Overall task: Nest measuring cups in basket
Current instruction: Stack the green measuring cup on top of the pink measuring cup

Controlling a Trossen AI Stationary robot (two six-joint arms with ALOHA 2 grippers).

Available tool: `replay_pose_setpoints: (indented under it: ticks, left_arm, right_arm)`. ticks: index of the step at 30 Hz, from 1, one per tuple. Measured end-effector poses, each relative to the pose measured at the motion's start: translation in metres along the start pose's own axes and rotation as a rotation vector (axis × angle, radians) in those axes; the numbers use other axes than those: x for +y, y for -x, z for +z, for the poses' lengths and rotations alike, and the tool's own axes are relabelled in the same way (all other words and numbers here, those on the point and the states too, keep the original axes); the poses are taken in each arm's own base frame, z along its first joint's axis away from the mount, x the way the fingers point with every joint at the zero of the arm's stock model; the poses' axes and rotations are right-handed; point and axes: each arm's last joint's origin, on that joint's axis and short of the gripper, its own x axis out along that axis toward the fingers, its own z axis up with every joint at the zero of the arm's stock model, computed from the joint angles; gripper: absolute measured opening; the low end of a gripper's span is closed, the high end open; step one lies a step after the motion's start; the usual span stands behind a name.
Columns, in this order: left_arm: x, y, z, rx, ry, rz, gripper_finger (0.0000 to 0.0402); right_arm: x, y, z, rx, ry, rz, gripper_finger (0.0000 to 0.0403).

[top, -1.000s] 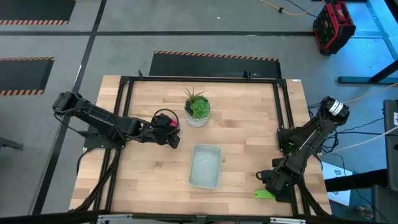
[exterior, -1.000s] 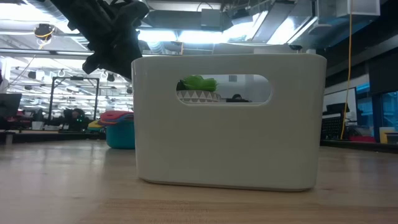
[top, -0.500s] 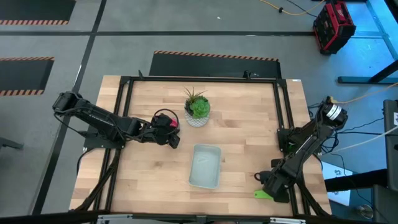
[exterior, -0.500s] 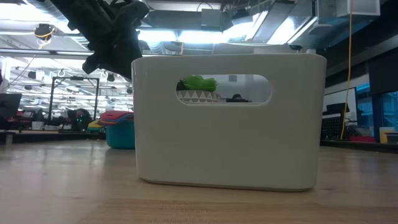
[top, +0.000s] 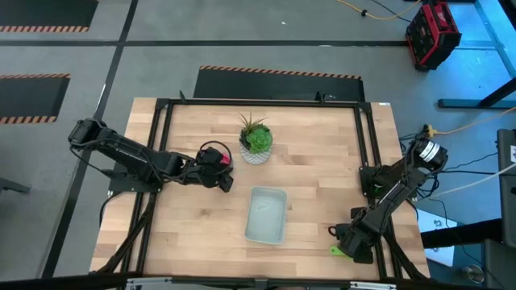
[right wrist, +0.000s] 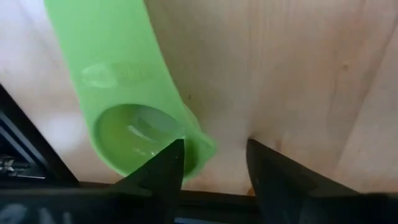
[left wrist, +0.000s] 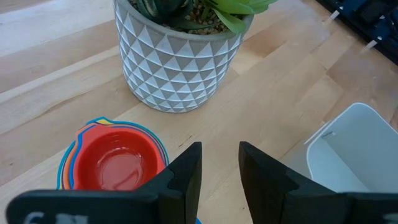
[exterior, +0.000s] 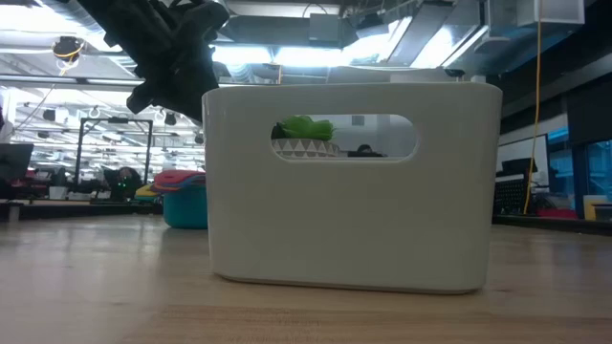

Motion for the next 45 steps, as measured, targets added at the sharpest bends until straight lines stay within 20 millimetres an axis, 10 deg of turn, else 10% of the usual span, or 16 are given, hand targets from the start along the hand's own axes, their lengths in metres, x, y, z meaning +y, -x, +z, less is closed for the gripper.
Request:
replay_pose_setpoints:
  ticks: [13,27,45]
  left_arm:
    - [0.000,0.000,0.000,0.000,0.000,0.000,0.0099]
    - [0.000,0.000,0.000,0.000,0.000,0.000,0.0099]
    - [0.000,0.000,0.000,0.000,0.000,0.000,0.0099]
  right_arm:
    - [0.001,-0.001,0.000,0.019,0.001,0.010,0.0015]
    - [0.002,0.015,0.006,0.037,0.020,0.009,0.0014]
    - [0.005,0.110,0.043,-0.098,0.231,-0.075,0.0018]
